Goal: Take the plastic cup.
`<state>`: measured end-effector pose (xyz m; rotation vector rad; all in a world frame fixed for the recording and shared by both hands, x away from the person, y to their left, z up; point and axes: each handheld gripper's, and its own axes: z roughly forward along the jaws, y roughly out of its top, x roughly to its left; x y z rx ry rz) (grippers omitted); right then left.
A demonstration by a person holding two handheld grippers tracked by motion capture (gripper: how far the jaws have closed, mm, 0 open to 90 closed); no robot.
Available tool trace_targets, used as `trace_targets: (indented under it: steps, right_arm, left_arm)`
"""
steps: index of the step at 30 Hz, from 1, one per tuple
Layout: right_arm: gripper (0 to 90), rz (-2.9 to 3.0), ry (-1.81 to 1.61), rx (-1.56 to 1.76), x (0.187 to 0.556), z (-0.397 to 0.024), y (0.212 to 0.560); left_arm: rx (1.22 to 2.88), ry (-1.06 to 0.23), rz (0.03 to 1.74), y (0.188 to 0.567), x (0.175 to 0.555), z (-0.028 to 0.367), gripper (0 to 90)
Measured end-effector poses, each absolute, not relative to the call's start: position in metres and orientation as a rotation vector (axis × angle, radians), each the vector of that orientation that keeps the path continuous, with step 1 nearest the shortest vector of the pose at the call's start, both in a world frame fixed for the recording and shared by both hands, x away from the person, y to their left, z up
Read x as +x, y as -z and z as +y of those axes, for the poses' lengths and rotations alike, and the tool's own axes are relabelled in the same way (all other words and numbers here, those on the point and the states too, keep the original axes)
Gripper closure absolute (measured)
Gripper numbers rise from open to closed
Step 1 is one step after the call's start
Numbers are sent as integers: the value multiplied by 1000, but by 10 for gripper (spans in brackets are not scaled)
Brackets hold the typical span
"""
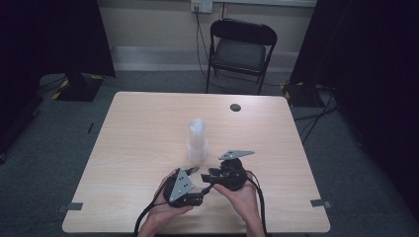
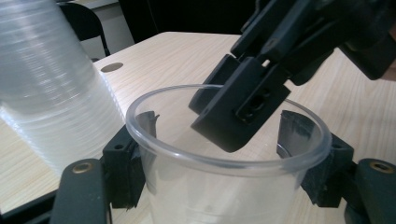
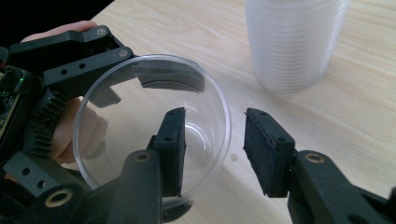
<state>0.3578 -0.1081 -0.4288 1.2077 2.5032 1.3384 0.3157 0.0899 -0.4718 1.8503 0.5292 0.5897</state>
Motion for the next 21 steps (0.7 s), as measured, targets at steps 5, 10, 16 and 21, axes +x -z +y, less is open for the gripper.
trace_targets:
  steps: [5,10,16,21]
  right_arm:
    - [539,2456,-1401,1165,354,-109,430]
    - [527,2396,-1489,1157,350,-112,431]
    - [503,2352,-1553,1151,347,-115,432]
    - [495,2311,-1590,1132,344,-118,432]
  left_arm:
    - [1829,-561,568,472,317,94,293]
    - [1816,-540,599,473,319,97,293]
    - [1805,-503,678,477,322,104,296]
    - [1790,-479,722,477,324,109,298]
